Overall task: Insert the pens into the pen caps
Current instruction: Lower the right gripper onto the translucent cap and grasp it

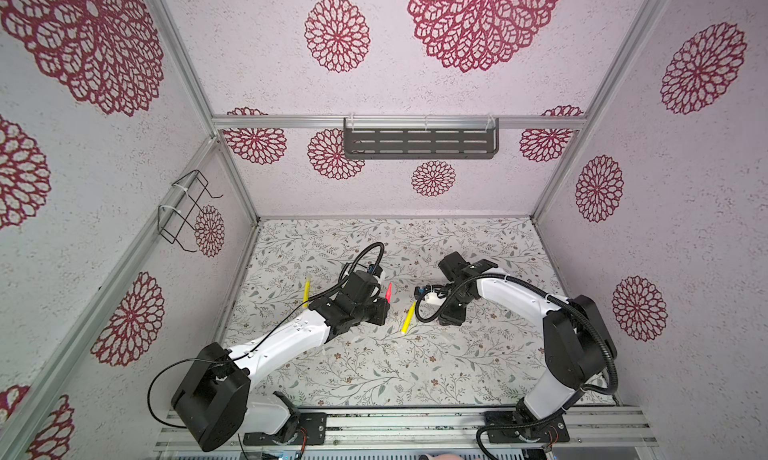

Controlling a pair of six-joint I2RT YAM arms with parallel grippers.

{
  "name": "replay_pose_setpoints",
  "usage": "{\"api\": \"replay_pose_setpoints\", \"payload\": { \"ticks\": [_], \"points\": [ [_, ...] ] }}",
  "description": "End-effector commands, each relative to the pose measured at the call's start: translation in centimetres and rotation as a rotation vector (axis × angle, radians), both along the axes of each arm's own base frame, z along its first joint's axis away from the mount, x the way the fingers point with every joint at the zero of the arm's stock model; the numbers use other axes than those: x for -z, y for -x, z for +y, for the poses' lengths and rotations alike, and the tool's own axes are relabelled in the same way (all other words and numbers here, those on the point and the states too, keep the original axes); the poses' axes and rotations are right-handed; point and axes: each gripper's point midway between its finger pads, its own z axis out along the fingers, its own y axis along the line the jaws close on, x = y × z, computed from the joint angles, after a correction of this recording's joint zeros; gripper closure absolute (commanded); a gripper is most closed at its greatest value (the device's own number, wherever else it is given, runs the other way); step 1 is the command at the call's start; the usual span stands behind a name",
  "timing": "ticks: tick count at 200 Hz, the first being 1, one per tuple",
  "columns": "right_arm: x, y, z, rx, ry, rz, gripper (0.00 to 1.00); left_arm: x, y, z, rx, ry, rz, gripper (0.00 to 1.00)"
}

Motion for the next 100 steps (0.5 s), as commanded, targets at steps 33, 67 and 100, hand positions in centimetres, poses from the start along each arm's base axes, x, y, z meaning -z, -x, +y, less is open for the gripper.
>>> {"api": "replay_pose_setpoints", "payload": {
  "ticks": [33, 67, 100],
  "points": [
    [0.8, -0.5, -0.4, -0.015, 0.052, -0.004, 0.38, -2.3, 0.6, -0.4, 0.065, 0.1, -0.05, 1.0],
    [1.4, -0.7, -0.3, -0.003, 0.061, 0.004, 0.38, -2.8, 1.0, -0.4, 0.092, 0.114, -0.061, 1.0],
    [1.8, -1.0, -0.2, -0.001, 0.064, -0.007, 0.38, -3.4, 1.1, -0.4, 0.099, 0.133, -0.067, 1.0]
  ]
}}
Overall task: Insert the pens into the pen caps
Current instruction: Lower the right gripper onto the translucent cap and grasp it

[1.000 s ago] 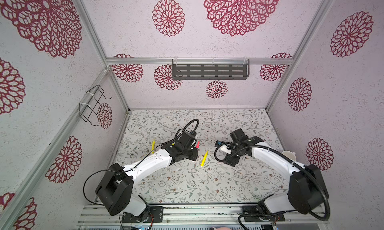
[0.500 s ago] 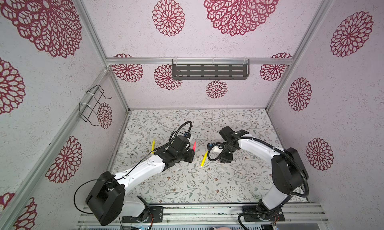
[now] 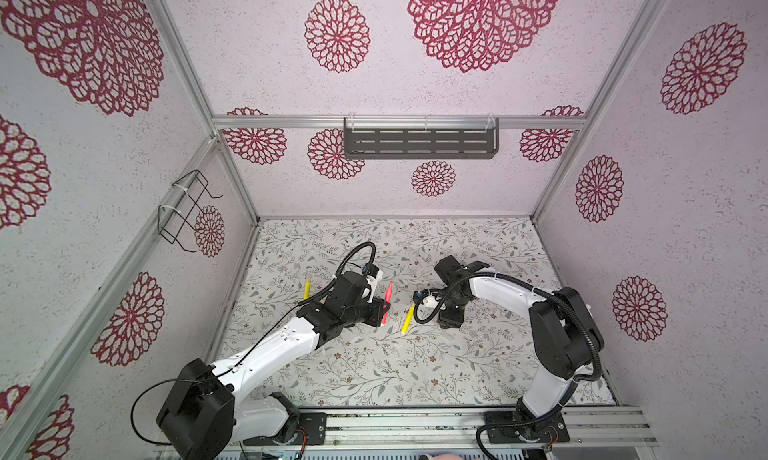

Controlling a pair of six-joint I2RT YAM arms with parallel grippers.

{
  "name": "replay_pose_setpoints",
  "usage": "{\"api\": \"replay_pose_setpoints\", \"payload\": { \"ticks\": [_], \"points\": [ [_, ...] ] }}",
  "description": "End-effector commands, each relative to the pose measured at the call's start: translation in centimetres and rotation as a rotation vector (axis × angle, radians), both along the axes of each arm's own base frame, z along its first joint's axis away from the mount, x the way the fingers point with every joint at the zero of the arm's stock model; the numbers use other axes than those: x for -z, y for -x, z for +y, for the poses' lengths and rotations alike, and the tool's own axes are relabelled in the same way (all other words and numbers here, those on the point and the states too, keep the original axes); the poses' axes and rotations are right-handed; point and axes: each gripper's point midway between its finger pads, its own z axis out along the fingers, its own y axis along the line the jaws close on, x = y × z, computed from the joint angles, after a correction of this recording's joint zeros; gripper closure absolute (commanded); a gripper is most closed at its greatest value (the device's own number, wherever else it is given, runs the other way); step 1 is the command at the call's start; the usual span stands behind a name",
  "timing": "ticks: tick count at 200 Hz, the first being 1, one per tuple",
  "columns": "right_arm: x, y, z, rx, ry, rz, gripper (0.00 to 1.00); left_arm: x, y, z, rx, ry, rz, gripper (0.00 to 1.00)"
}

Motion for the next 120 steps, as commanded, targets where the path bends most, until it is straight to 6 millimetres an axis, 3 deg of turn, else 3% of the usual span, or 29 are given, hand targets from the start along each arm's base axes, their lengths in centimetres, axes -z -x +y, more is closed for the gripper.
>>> {"api": "replay_pose_setpoints", "payload": {
  "ticks": [1, 120],
  "points": [
    [-0.4, -0.5, 0.3, -0.001, 0.002, -0.025, 0.38, -1.1, -0.1, -0.2, 0.022, 0.033, -0.033, 1.0],
    [1.6, 0.7, 0.0, 0.011, 0.054, 0.029, 0.42, -1.5, -0.2, 0.6, 0.004, 0.076, -0.027, 1.0]
  ]
}}
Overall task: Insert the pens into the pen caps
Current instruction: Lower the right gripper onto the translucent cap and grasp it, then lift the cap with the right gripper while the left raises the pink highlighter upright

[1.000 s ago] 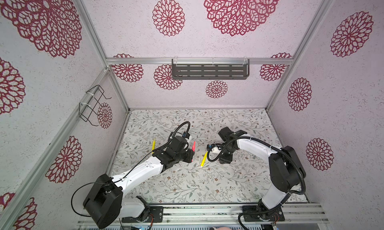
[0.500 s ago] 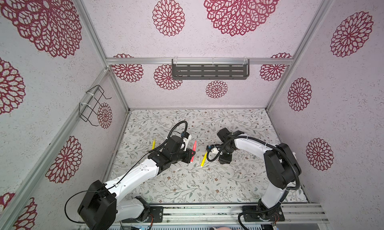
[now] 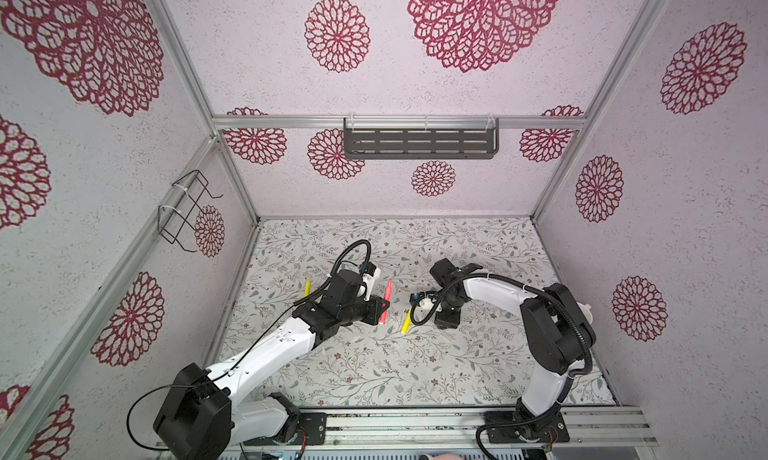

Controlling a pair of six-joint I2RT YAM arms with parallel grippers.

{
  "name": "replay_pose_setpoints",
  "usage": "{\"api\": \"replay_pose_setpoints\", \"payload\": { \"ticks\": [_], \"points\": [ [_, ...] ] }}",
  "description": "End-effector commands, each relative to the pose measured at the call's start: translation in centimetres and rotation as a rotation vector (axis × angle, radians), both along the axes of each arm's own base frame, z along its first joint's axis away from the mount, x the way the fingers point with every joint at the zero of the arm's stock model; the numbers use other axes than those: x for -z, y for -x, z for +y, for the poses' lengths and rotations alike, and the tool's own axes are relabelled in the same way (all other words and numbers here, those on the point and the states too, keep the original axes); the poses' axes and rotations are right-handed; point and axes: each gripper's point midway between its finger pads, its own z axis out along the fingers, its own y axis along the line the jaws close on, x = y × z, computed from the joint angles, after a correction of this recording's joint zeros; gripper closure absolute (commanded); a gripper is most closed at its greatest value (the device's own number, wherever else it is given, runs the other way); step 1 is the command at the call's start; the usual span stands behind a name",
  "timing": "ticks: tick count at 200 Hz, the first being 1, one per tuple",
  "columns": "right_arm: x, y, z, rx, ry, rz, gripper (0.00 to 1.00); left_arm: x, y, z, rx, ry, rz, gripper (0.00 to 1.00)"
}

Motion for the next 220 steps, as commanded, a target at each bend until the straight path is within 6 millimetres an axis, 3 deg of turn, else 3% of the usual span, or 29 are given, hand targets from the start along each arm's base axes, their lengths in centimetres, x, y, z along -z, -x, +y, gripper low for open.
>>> {"api": "replay_pose_setpoints", "payload": {
  "ticks": [1, 95, 148, 166, 182, 206, 220],
  "points": [
    [0.2, 0.8, -0.5, 0.014, 0.031, 0.027, 0.42, -0.8, -0.1, 0.2, -0.001, 0.036, -0.029, 1.0],
    [1.6, 1.1, -0.8, 0.024, 0.089, 0.071, 0.5, -0.9, -0.1, 0.9, -0.022, 0.044, -0.031, 1.0],
    [1.1, 1.1, -0.1, 0.029, 0.071, 0.071, 0.77, -1.5, -0.2, 1.1, -0.028, 0.051, -0.047, 1.0],
    [-0.7, 1.0, 1.4, 0.039, -0.017, 0.074, 0.83, -1.5, -0.3, 1.2, -0.031, 0.053, -0.051, 1.0],
    [-3.5, 0.4, 3.4, 0.081, -0.148, 0.063, 0.9, -1.7, -0.5, 1.2, -0.03, 0.056, -0.053, 1.0],
    [-9.4, -2.2, 5.7, 0.258, -0.402, 0.056, 1.0, -2.3, -0.2, 0.5, 0.006, 0.094, -0.057, 1.0],
    [-13.4, -4.0, 6.7, 0.397, -0.558, 0.083, 1.0, -3.2, 0.0, -0.1, 0.037, 0.13, -0.083, 1.0]
  ]
}}
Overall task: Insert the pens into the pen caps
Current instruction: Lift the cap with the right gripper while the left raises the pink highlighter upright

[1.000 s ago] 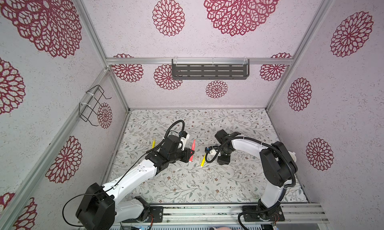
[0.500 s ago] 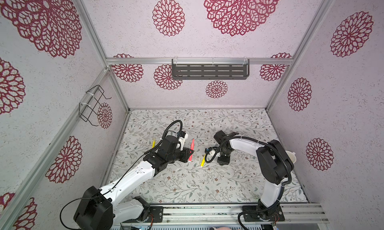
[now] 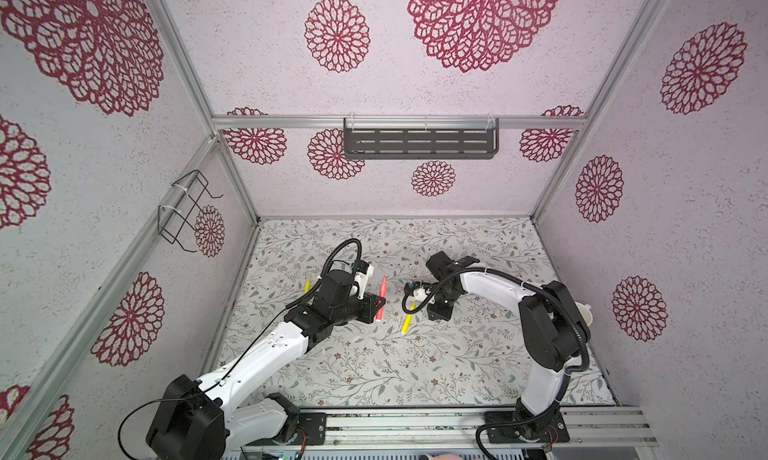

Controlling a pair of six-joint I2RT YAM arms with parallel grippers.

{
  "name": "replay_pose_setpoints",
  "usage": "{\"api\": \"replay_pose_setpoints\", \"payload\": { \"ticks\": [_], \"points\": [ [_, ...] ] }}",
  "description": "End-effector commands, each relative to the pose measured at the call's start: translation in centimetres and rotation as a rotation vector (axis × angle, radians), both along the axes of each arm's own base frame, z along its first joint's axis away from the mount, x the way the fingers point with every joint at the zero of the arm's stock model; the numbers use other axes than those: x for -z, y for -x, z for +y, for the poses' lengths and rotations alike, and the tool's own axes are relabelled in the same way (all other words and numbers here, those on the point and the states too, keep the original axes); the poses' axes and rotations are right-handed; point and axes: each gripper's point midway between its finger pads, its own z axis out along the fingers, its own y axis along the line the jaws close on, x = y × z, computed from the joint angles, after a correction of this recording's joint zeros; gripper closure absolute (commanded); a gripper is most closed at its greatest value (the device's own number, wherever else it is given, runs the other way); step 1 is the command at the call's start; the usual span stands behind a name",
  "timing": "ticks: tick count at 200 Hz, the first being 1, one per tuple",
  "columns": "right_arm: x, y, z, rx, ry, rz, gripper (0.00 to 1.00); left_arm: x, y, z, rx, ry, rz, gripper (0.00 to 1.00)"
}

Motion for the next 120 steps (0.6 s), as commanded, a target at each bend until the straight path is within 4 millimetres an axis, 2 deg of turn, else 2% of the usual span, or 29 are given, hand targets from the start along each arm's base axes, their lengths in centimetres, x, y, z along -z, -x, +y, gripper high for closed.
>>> {"api": "replay_pose_setpoints", "payload": {
  "ticks": [1, 9, 25, 49, 81, 120],
  "points": [
    [-9.5, -2.8, 2.6, 0.241, -0.344, 0.015, 1.0, -1.8, 0.2, -0.9, 0.05, 0.072, -0.059, 1.0],
    [-11.8, -3.2, 3.4, 0.291, -0.44, 0.061, 1.0, -2.3, 0.3, -1.0, 0.059, 0.08, -0.077, 1.0],
    [-16.3, -2.8, 4.8, 0.318, -0.615, 0.165, 1.0, -3.3, 0.4, -0.9, 0.066, 0.081, -0.114, 1.0],
    [-21.1, -3.2, 5.2, 0.384, -0.793, 0.229, 1.0, -5.0, 0.6, -0.8, 0.076, 0.097, -0.173, 1.0],
    [-25.1, -3.0, 5.4, 0.405, -0.985, 0.307, 1.0, -7.3, 1.0, -1.0, 0.096, 0.153, -0.229, 1.0],
    [-29.3, -3.2, 5.7, 0.428, -1.228, 0.408, 1.0, -8.8, 1.2, -1.5, 0.103, 0.183, -0.259, 1.0]
  ]
}}
